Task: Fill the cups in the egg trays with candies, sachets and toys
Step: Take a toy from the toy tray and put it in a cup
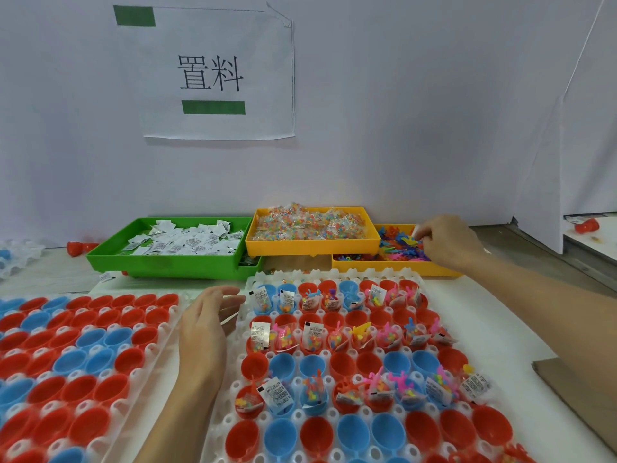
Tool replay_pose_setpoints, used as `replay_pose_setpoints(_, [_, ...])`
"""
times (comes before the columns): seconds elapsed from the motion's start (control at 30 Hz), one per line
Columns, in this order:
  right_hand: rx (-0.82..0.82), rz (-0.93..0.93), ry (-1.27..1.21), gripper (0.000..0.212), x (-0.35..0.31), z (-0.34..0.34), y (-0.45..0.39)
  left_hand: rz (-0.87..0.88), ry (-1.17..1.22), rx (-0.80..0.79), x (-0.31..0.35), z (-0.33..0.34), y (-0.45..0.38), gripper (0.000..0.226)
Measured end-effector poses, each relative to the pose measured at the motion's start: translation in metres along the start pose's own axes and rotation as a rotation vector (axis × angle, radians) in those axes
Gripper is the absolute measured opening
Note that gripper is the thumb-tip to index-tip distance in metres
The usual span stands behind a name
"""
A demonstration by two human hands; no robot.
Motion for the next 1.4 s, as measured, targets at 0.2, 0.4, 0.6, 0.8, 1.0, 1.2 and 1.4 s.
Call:
replay_pose_setpoints(0.2, [-0.181, -0.065, 0.001, 0.018, -0.009, 0.015, -0.001, 0.003, -0.004, -0.005, 0.001, 0.0, 0.001, 0.033])
replay_pose_setpoints(0.4, [-0.121, 0.021, 0.016, 0.01, -0.007, 0.019, -0.003, 0.007, -0.003, -0.006, 0.001, 0.0, 0.001, 0.033])
replay_pose_setpoints(0.6, [0.082, 0.159, -0.133, 0.024, 0.0, 0.01, -0.004, -0.001, 0.001, -0.009, 0.001, 0.0, 0.001, 0.034])
replay_pose_setpoints(0.8, [0.099, 0.193, -0.139, 0.026, 0.007, 0.006, 0.004, 0.006, 0.001, -0.016, 0.003, -0.001, 0.003, 0.035])
replay_pose_setpoints(1.0, [-0.053, 0.102, -0.053, 0.014, 0.0, 0.002, -0.003, -0.011, 0.018, 0.001, 0.0, -0.001, 0.001, 0.034])
replay_pose_setpoints(1.2, [-0.208, 0.07, 0.014, 0.022, -0.016, 0.017, -0.007, -0.001, 0.008, 0.016, -0.002, -0.001, 0.001, 0.033])
replay_pose_setpoints(1.4, [-0.075, 0.111, -0.032, 0.01, -0.014, 0.023, -0.005, -0.019, 0.016, 0.022, -0.001, -0.001, 0.0, 0.032])
Point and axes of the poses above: each hand's wrist, its own y-axis away from the middle knuckle, its own z-axis out of the palm, x = y × z, the point moved 3 cm from there along -y, towards the middle knuckle, and after that the axes turned 14 degrees about x, right-handed, at the moved point
